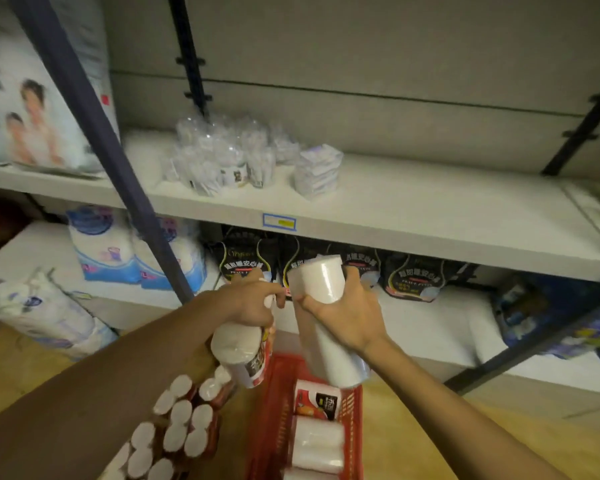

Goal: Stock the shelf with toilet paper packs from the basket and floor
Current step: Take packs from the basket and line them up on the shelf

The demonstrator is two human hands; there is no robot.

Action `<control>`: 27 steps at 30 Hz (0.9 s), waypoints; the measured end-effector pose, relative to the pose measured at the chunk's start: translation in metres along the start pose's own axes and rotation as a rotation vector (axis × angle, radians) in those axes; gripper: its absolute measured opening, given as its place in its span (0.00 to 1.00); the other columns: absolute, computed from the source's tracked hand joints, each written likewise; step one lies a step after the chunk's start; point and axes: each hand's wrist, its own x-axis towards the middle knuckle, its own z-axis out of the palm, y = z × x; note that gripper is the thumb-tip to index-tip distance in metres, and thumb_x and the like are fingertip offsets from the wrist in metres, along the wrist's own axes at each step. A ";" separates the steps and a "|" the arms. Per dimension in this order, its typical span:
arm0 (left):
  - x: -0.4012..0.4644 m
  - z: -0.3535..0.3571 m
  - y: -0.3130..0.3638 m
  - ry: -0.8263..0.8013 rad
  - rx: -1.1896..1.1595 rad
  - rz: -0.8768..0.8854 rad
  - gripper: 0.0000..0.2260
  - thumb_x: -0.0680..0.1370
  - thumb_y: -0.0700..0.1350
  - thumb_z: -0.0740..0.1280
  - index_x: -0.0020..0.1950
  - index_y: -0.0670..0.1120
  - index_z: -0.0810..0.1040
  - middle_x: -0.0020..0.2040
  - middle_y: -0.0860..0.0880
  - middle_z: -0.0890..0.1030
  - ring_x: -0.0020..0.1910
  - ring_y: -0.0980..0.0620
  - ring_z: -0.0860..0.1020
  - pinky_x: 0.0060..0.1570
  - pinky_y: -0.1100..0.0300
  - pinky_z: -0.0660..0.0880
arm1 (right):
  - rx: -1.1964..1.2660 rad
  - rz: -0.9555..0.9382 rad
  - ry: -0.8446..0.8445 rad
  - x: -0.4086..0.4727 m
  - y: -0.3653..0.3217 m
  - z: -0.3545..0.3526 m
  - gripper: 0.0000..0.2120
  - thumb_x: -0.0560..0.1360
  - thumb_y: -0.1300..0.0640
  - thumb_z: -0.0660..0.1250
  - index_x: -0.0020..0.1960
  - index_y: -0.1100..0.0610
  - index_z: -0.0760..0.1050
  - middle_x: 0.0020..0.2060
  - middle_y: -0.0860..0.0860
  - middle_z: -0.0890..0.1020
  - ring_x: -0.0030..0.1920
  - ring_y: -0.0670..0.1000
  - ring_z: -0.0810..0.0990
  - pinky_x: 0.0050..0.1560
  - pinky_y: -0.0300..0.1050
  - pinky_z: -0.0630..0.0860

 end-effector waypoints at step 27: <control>-0.247 -0.342 0.058 0.166 -0.134 0.218 0.13 0.75 0.42 0.72 0.58 0.49 0.78 0.60 0.49 0.78 0.60 0.48 0.76 0.62 0.53 0.73 | 0.381 -0.508 0.042 -0.048 -0.296 -0.259 0.27 0.70 0.45 0.74 0.66 0.40 0.69 0.61 0.55 0.73 0.59 0.52 0.75 0.58 0.49 0.77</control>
